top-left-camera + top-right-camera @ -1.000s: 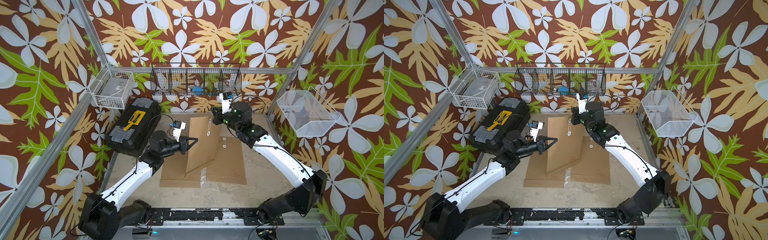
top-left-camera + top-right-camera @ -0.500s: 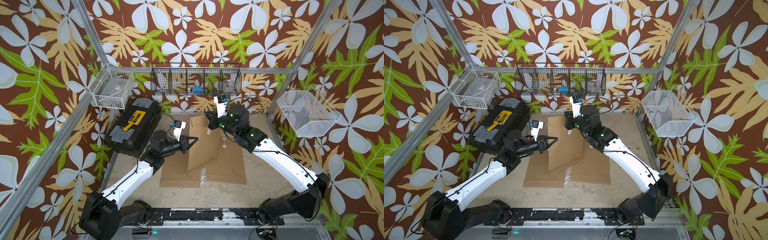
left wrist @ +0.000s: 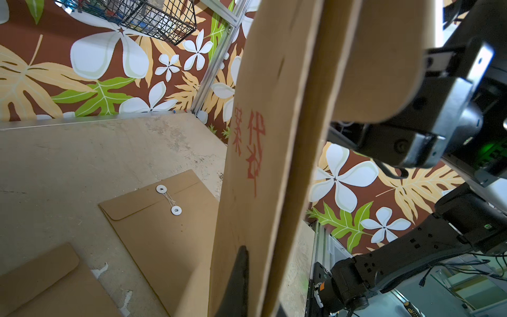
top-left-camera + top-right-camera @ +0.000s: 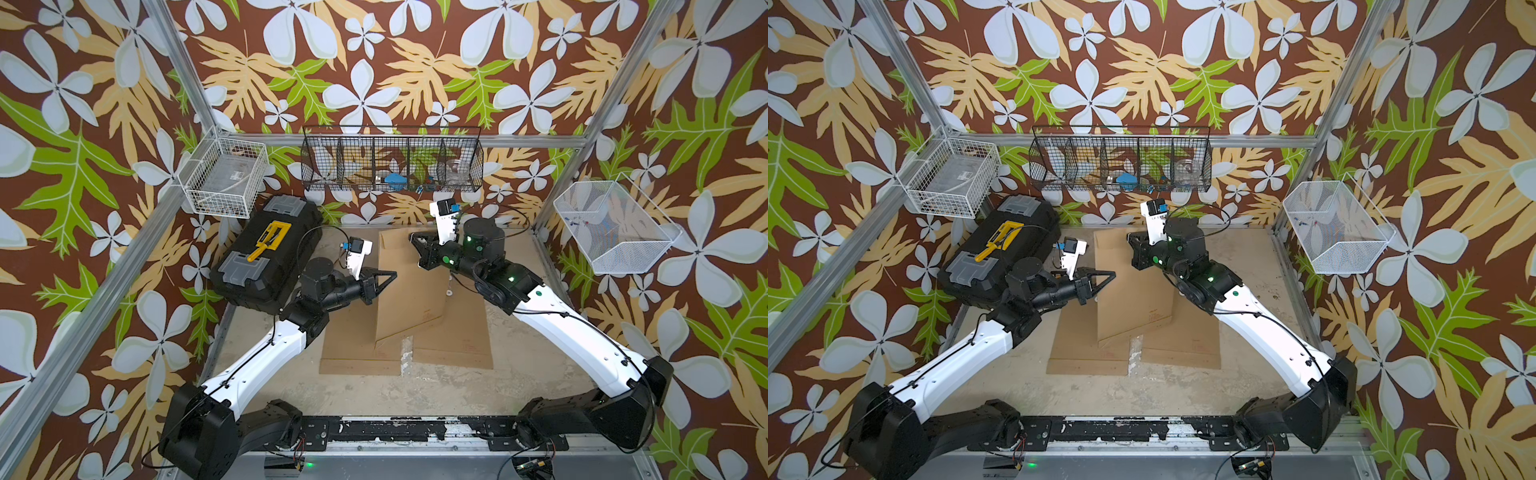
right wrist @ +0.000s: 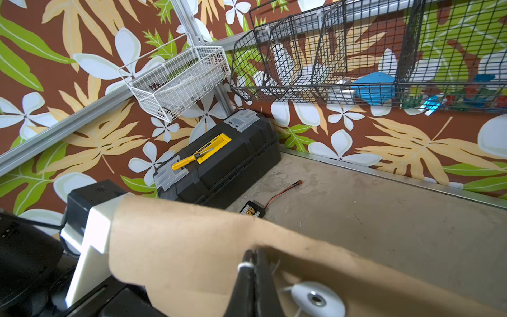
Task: Close the mouth of the file bag
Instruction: Close the file bag.
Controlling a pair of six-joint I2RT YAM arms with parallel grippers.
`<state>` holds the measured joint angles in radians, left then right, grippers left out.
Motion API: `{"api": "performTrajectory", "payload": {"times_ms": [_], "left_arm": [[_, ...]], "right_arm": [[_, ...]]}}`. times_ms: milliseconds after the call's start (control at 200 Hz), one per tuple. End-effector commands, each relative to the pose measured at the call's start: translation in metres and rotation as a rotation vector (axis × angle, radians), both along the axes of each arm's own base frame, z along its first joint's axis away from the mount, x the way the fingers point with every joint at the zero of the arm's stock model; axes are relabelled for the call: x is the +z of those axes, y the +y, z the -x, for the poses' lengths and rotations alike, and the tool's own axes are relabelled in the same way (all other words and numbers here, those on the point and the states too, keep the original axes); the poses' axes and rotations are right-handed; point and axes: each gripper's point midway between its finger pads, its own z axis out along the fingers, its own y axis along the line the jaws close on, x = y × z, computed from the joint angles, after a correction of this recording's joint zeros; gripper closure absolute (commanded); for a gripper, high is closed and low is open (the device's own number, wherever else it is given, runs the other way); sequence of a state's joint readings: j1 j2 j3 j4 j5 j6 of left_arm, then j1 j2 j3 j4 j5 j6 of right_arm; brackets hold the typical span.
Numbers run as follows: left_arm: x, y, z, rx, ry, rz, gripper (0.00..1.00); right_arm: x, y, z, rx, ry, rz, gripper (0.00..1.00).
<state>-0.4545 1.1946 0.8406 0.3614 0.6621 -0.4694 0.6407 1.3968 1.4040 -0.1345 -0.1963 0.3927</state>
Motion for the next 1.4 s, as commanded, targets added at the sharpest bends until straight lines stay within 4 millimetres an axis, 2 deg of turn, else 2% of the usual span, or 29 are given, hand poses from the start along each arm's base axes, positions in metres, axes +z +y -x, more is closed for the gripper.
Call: {"api": "performTrajectory", "payload": {"times_ms": [0, 220, 421, 646, 751, 1066, 1397], "left_arm": [[0.009, 0.0, -0.001, 0.007, -0.034, 0.003, 1.0], [0.012, 0.0, -0.001, 0.006, -0.043, -0.001, 1.0], [0.006, 0.001, -0.001, 0.006, -0.036, -0.017, 1.0], [0.0, 0.001, -0.001, 0.007, -0.028, -0.022, 1.0], [-0.001, 0.0, -0.002, 0.008, -0.026, -0.022, 1.0], [0.002, 0.001, -0.001, 0.012, -0.037, -0.021, 1.0], [0.005, 0.002, 0.0, 0.014, -0.044, -0.024, 1.0]], "right_arm": [[-0.003, 0.008, 0.014, 0.107, 0.042, -0.033, 1.0], [-0.014, -0.002, 0.011, 0.103, 0.073, -0.026, 1.0], [0.0, -0.015, 0.001, 0.071, 0.056, -0.037, 1.0], [0.02, -0.007, 0.006, 0.123, 0.054, -0.086, 1.0], [0.022, 0.001, 0.008, 0.156, 0.076, -0.102, 1.0], [-0.012, 0.015, 0.019, 0.218, 0.169, -0.11, 1.0], [-0.057, -0.001, 0.018, 0.2, 0.244, -0.079, 1.0]]}}
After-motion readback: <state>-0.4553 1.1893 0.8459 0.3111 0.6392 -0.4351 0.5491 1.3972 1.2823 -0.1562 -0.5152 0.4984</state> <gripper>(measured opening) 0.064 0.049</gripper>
